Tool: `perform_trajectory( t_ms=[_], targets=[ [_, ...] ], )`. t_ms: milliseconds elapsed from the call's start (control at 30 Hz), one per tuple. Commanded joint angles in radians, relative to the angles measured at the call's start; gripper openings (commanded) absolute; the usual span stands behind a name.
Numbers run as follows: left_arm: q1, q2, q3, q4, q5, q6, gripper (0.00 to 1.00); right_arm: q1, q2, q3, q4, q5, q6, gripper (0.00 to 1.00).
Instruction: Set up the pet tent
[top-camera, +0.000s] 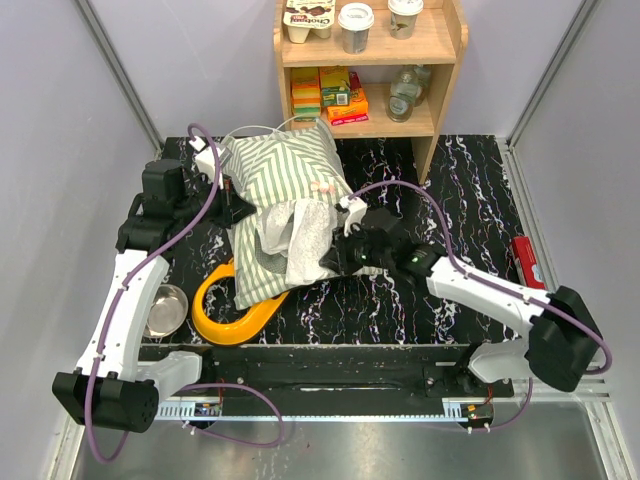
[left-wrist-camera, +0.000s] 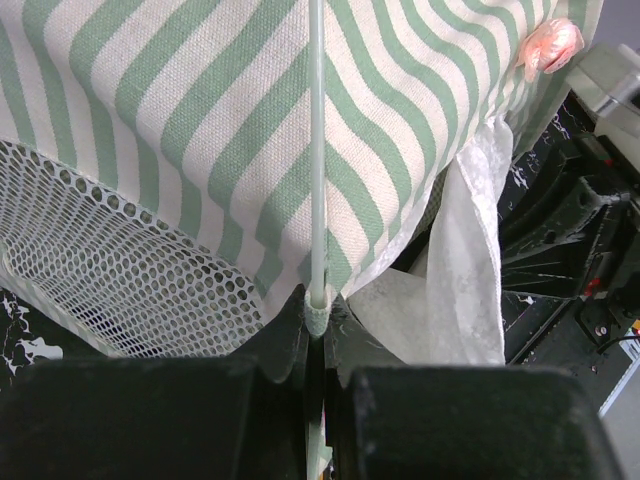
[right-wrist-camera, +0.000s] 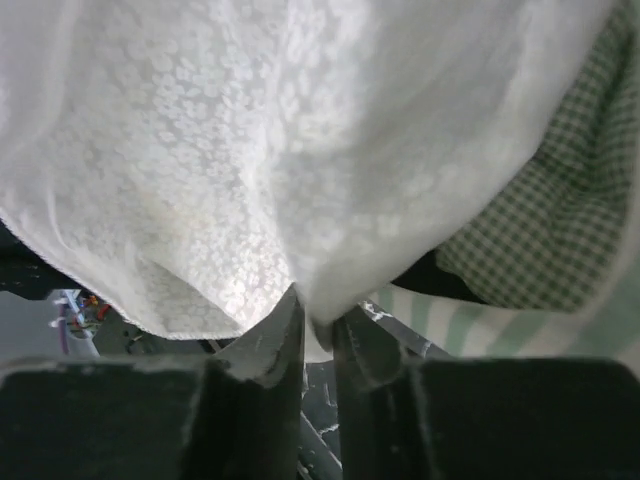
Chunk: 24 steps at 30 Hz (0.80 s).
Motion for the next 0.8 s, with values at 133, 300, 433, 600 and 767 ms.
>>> perform_trajectory(
  t_ms=[133,300,433,600,767],
  targets=[
    [-0.003,-0.013,0.0,0.09,-0.026,-0.001,0.0,-0.006,-0.108,0.067,0.02,-0.184,-0.006,0.0],
    [-0.003,0.001,0.003,0.103,-0.032,-0.001,0.0,-0.006,-0.176,0.228,-0.36,-0.303,-0.09,0.0],
    [-0.002,0.001,0.011,0.104,-0.036,-0.001,0.0,-0.013,-0.2,0.214,-0.459,-0.294,-0.046,0.0],
    [-0.002,0.001,0.006,0.104,-0.032,-0.002,0.0,-0.02,-0.158,0.173,-0.538,-0.166,-0.011,0.14],
    [-0.006,-0.004,-0.003,0.104,-0.02,-0.011,0.0,-0.02,-0.12,0.222,-0.669,0.241,0.02,0.42]
  ],
)
